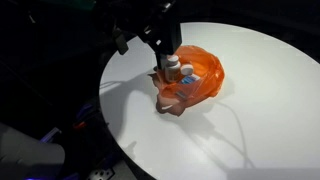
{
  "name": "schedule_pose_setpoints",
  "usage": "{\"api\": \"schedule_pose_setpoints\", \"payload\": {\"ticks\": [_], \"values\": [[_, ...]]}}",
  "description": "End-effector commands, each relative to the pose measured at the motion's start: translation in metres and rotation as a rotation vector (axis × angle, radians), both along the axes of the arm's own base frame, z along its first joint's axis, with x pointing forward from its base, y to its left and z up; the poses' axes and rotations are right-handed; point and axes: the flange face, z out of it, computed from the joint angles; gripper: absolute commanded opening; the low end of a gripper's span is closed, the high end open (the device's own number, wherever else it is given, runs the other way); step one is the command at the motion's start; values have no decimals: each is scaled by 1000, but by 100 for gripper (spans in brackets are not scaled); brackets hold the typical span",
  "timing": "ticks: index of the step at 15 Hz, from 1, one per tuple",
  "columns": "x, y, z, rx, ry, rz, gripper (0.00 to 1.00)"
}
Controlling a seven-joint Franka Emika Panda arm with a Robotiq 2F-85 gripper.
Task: Remove the white bottle from the plastic bag and put it on the table
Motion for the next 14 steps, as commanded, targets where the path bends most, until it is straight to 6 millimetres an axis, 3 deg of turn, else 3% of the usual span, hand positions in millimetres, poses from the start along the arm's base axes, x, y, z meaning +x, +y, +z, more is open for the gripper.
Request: {"api": "schedule_pose_setpoints", "payload": {"ticks": [1, 7, 14], "values": [[0, 0, 1, 0, 1, 0, 100], [10, 2, 6, -12, -6, 9, 100], [55, 10, 0, -37, 19, 57, 100]]}}
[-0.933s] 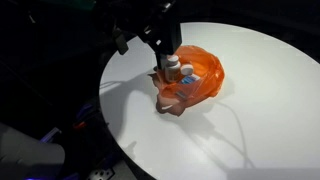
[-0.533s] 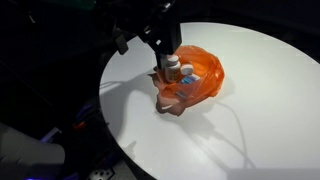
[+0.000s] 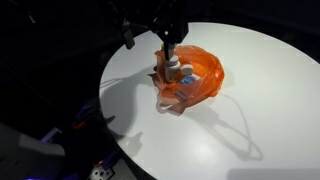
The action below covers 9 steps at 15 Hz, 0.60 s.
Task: Remove the white bottle from the plastic bag and put it on the table
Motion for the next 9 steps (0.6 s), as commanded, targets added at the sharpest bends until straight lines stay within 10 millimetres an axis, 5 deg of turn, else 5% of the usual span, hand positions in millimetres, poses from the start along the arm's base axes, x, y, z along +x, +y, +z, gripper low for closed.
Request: {"api": "schedule_pose_setpoints", "payload": {"ticks": [1, 9], "values": [[37, -1, -4, -7, 7, 24, 100], [103, 5, -39, 22, -84, -15, 100]]}}
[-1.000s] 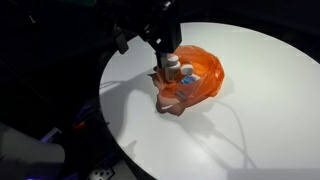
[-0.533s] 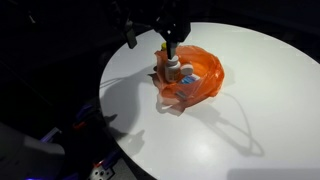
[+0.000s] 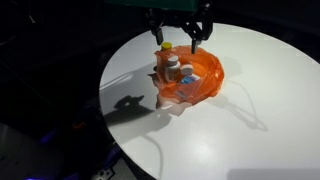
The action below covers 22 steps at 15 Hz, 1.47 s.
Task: Remove the white bottle from the plastic bag and put it on the table
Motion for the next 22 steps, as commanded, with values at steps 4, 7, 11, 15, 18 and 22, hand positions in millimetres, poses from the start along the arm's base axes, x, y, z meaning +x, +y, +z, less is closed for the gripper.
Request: {"api": "schedule_pose_setpoints", "payload": {"ticks": [4, 7, 11, 15, 18, 22], "values": [[35, 5, -17, 43, -21, -13, 100], [31, 10, -25, 34, -10, -25, 100], [30, 17, -37, 28, 10, 26, 100], [32, 23, -53, 16, 42, 59, 100], [34, 20, -62, 14, 57, 72, 100], [39, 14, -73, 1, 64, 92, 100]]}}
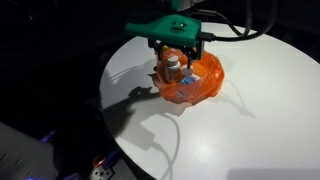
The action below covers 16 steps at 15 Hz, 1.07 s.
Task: Remove the white bottle from the plastic bag and put it on the table
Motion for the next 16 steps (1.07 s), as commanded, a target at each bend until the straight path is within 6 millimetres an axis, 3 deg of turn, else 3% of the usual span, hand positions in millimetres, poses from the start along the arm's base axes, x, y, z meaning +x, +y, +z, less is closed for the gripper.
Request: {"api": "schedule_pose_setpoints", "payload": {"ticks": [1, 9, 16], "values": [[8, -6, -7, -14, -7, 29, 100], [23, 8, -30, -16, 14, 87, 100], [40, 23, -36, -29, 23, 129, 100]]}}
